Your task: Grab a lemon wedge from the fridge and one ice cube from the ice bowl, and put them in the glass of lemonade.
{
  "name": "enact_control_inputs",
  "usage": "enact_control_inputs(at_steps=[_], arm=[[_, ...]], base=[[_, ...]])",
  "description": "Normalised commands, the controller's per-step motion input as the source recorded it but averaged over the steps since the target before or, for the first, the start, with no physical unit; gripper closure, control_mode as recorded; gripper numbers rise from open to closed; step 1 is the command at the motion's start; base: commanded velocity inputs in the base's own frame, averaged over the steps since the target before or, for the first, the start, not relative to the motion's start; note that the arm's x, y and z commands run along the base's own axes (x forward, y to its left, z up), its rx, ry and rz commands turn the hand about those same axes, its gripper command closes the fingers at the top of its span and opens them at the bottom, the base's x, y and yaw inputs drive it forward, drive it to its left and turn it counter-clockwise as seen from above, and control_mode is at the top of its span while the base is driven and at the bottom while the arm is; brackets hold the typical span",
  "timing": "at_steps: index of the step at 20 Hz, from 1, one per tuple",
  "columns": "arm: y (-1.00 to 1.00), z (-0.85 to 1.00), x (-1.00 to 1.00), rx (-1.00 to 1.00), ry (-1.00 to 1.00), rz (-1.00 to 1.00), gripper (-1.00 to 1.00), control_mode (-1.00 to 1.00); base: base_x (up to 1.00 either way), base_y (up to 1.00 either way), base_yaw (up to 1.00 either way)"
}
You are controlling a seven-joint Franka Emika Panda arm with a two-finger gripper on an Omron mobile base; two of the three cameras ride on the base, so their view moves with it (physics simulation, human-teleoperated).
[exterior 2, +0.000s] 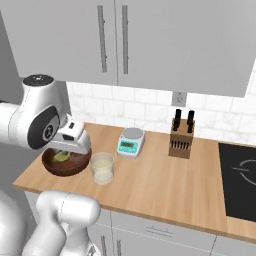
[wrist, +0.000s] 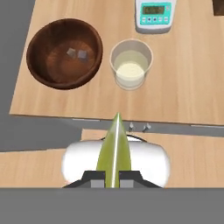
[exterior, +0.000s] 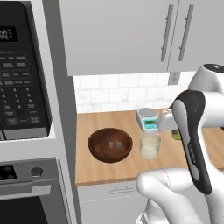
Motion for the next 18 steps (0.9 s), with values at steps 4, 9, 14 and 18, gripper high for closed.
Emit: enact_control_inputs(at_steps=[4,9,14,18], arm=[[-0.11,-0.32,0.76,0.0,0.14,0.0,1.0,-1.0],[-0.03,-0.38,0.81,0.0,0.18,0.0,1.0,-1.0],[0.0,-0.76,0.28,0.0,0.01,0.0,1.0,-1.0],[0.0,-0.74,0.03,0.0,0.0,0.0,1.0,-1.0]], base=[[0.0,0.0,0.0],[0.0,0.0,0.0],[0.0,0.0,0.0],[0.0,0.0,0.0]])
